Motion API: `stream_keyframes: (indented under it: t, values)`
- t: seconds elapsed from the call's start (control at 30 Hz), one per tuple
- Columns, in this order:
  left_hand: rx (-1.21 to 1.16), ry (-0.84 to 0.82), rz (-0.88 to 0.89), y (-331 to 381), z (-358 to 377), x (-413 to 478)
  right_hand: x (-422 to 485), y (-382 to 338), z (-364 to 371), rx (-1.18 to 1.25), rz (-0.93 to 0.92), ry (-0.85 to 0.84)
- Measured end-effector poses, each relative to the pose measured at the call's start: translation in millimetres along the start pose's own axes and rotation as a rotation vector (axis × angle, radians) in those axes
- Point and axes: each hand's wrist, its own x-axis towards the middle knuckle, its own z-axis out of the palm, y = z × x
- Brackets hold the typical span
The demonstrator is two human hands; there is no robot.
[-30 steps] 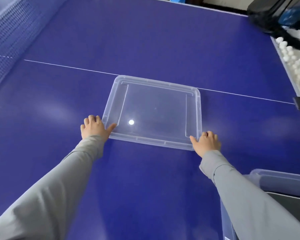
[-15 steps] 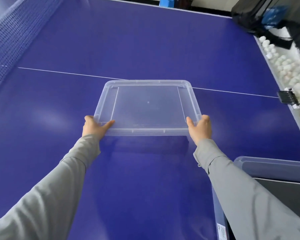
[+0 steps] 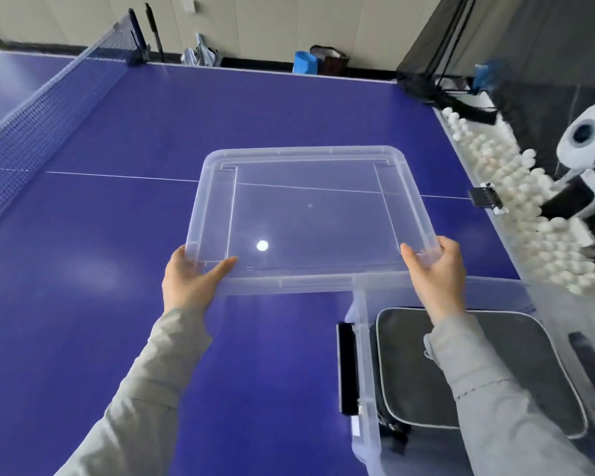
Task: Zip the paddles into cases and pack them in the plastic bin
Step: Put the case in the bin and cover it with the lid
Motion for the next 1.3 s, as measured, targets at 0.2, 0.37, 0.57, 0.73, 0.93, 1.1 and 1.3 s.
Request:
stream_keyframes:
  t: [0.2,0.37,0.57,0.73,0.93,1.1,1.3]
  values:
    - [-0.022,-0.029,0.064,1.5,57.0,-148.1,-23.4,74.7,-136.1,-0.016,0.025,0.013]
    - [0.061,-0.081,0.076,-17.5,104.5,-244.3,-45.6,139.1,-225.8,-0.095,0.044,0.017]
    - [0.132,-0.062,0.035,-33.8,122.2,-307.6,-70.4,188.7,-270.1,-0.132,0.095,-0.023]
    - [0.165,-0.053,0.058,-45.3,120.9,-319.4,-87.7,207.8,-270.4,-0.14,0.139,-0.028]
    - [0.2,-0.098,0.053,-49.3,125.1,-312.0,-92.9,216.7,-263.3,-0.177,0.174,-0.045]
    - [0.208,-0.124,0.011,-52.1,127.5,-307.9,-89.6,218.2,-264.1,-0.215,0.171,-0.112]
    - [0.142,-0.072,-0.129,-56.3,120.6,-287.4,-69.5,219.7,-273.6,-0.12,0.279,-0.175]
